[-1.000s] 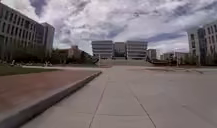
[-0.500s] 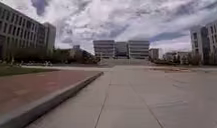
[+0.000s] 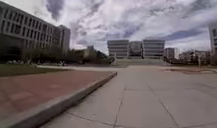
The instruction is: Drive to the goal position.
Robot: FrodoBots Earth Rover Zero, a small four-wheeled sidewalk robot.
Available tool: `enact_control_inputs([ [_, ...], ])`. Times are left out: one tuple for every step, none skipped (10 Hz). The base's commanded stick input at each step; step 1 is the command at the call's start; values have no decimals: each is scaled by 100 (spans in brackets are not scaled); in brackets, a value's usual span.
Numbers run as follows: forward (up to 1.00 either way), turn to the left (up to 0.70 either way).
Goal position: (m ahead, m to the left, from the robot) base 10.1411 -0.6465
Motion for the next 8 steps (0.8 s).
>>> enact_control_inputs([
  [100, -40],
  [100, -40],
  [100, -40],
  [100, -40],
  [100, -40],
  [100, -25],
  [100, -11],
  [100, 0],
])
